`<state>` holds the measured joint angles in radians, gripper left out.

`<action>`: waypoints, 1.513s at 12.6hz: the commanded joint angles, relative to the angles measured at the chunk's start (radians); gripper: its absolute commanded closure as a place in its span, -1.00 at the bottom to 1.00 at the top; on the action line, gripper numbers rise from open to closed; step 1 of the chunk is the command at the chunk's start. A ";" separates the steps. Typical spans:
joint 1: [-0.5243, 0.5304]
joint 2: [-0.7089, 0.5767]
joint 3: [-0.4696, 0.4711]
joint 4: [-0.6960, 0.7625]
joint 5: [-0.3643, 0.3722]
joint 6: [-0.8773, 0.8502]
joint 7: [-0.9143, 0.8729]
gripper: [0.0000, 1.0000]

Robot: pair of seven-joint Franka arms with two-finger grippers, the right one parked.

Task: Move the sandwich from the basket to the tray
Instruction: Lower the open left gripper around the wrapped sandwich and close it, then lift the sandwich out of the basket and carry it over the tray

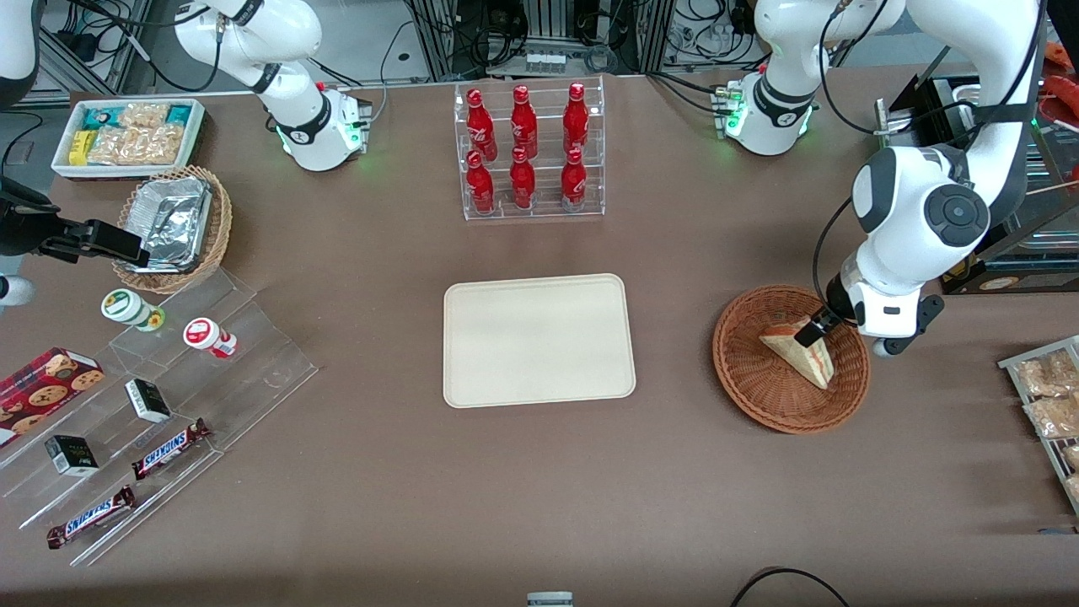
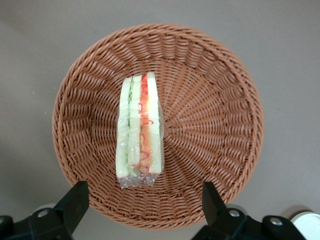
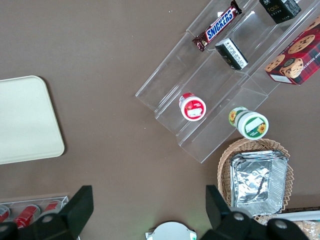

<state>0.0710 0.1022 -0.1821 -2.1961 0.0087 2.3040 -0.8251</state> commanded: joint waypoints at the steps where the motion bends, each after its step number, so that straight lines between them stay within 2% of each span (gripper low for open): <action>1: 0.021 0.027 -0.003 -0.011 0.010 0.020 -0.028 -1.00; 10: 0.047 0.146 -0.003 -0.010 -0.004 0.121 -0.032 -1.00; 14: 0.044 0.185 -0.005 -0.010 -0.004 0.138 -0.135 -0.96; 15: 0.040 0.185 -0.005 -0.008 -0.004 0.138 -0.159 -0.66; 16: 0.039 0.182 -0.005 -0.010 -0.003 0.132 -0.166 0.17; 17: 0.039 0.177 -0.005 -0.010 0.000 0.129 -0.158 0.89; 18: 0.039 0.172 -0.005 -0.008 0.002 0.121 -0.148 1.00; 19: 0.039 0.160 -0.005 -0.002 0.010 0.097 -0.146 1.00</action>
<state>0.1089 0.2844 -0.1821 -2.2034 0.0063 2.4226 -0.9582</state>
